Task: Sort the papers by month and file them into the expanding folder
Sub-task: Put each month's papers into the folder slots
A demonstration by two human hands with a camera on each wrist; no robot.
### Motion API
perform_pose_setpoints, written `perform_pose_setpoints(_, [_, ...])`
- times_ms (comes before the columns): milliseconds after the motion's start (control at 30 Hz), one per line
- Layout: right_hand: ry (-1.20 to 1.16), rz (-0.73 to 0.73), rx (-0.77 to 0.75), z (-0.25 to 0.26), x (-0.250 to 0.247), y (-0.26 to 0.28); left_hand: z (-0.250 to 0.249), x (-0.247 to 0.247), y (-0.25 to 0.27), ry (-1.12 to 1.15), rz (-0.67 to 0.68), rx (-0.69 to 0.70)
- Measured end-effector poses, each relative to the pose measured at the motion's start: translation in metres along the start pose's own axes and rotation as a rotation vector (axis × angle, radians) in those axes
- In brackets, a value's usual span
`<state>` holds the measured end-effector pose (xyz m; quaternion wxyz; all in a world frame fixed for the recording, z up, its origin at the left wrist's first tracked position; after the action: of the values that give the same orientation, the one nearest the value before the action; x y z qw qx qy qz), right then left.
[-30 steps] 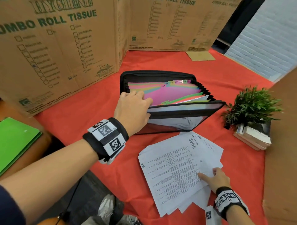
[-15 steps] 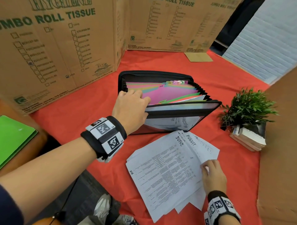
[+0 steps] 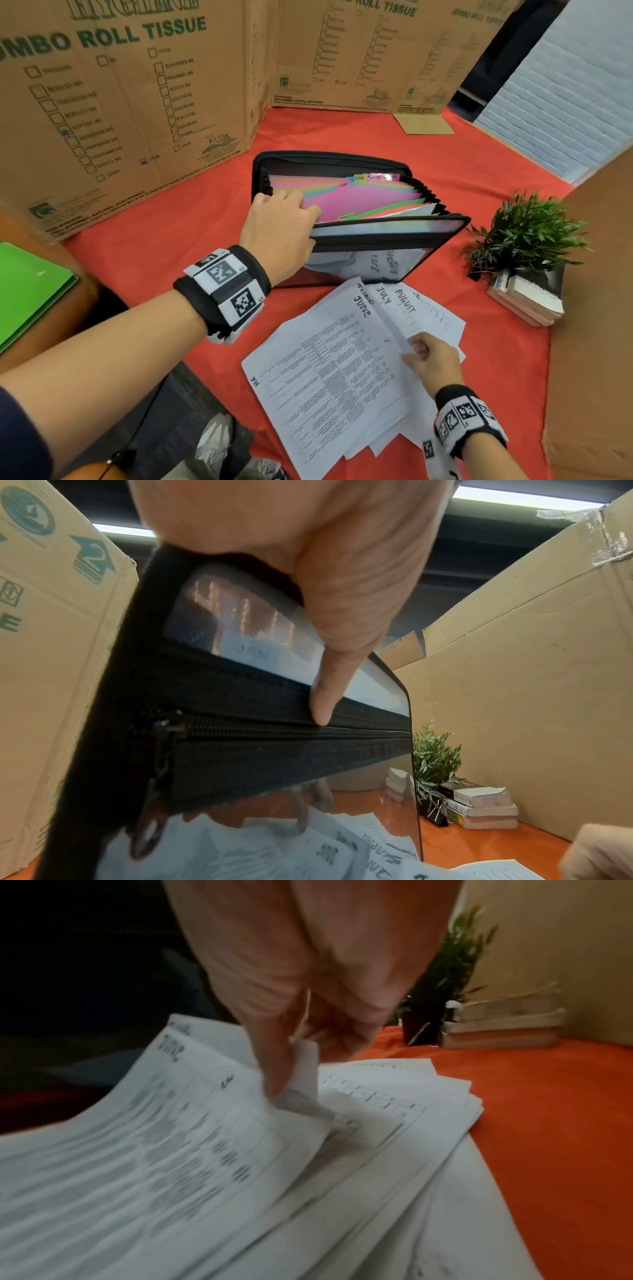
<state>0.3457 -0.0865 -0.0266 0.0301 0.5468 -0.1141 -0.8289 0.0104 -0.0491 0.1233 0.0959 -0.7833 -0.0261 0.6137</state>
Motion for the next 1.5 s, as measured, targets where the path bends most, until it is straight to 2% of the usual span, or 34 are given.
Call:
perform_pose_setpoints(67, [-0.115,-0.014,0.080,-0.004,0.001,-0.001,0.000,0.000,0.000,0.001,0.000,-0.002])
perform_pose_setpoints(167, [-0.500,-0.071,0.215,-0.013,0.003,0.003,0.000,0.000,0.000,0.005,0.003,-0.005])
perform_pose_setpoints(233, [-0.743,-0.053,0.377,-0.016,0.008,0.007,0.000,-0.001,0.000,0.005,0.000,-0.003])
perform_pose_setpoints(367, [-0.927,-0.085,0.572,-0.016,0.010,0.012,0.001,0.001,0.000,0.002,0.003,0.002])
perform_pose_setpoints(467, [-1.185,0.048,0.694,-0.016,0.010,0.022,0.001,0.002,0.000,0.002,0.001,0.004])
perform_pose_setpoints(567, [-1.159,0.142,0.771,-0.013,0.016,0.031,0.001,0.001,-0.001,-0.004,0.000,0.006])
perform_pose_setpoints(767, [-0.920,-0.090,0.791,-0.022,0.017,0.029,0.003,0.001,-0.003,-0.008,0.006,0.013])
perform_pose_setpoints(833, [-0.872,-0.189,0.765,-0.022,0.014,0.029,0.003,0.001,-0.003,-0.006,0.008,0.012])
perform_pose_setpoints(933, [-0.897,-0.240,0.680,-0.015,0.010,0.026,0.003,0.001,-0.004,-0.002,0.005,0.016])
perform_pose_setpoints(967, [-0.949,-0.201,0.673,-0.017,0.013,0.027,0.004,0.001,-0.004,-0.001,0.003,0.019])
perform_pose_setpoints(1067, [-1.181,0.071,0.666,-0.008,0.019,0.038,0.005,0.000,-0.005,-0.002,0.005,0.024])
perform_pose_setpoints(1133, [-1.254,0.226,0.695,0.002,0.028,0.046,0.005,0.000,-0.006,0.001,0.009,0.027])
perform_pose_setpoints(1200, [-1.231,0.225,0.747,0.014,0.033,0.051,0.006,-0.001,-0.007,0.002,0.017,0.031])
perform_pose_setpoints(1300, [-1.328,0.044,0.725,0.010,0.040,0.046,0.006,-0.002,-0.007,0.012,0.027,0.043])
perform_pose_setpoints(1367, [-1.352,0.071,0.678,0.014,0.036,0.046,0.006,-0.003,-0.007,0.010,0.028,0.050])
perform_pose_setpoints(1433, [-1.219,0.148,0.642,0.020,0.030,0.046,0.006,-0.003,-0.007,0.006,0.033,0.058])
perform_pose_setpoints(1500, [-0.991,0.106,0.632,0.020,0.023,0.042,0.007,-0.004,-0.007,0.007,0.049,0.066])
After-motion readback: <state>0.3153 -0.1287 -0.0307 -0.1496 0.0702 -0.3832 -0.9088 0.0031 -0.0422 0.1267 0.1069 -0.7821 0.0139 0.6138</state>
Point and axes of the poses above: each hand's wrist, its own y-axis away from the middle knuckle, its own x-axis out of the palm, z = x × y, the point moved 1 cm from there along -y, towards the middle knuckle, and after that the axes turned 8 degrees about y, right-handed, at the moved point
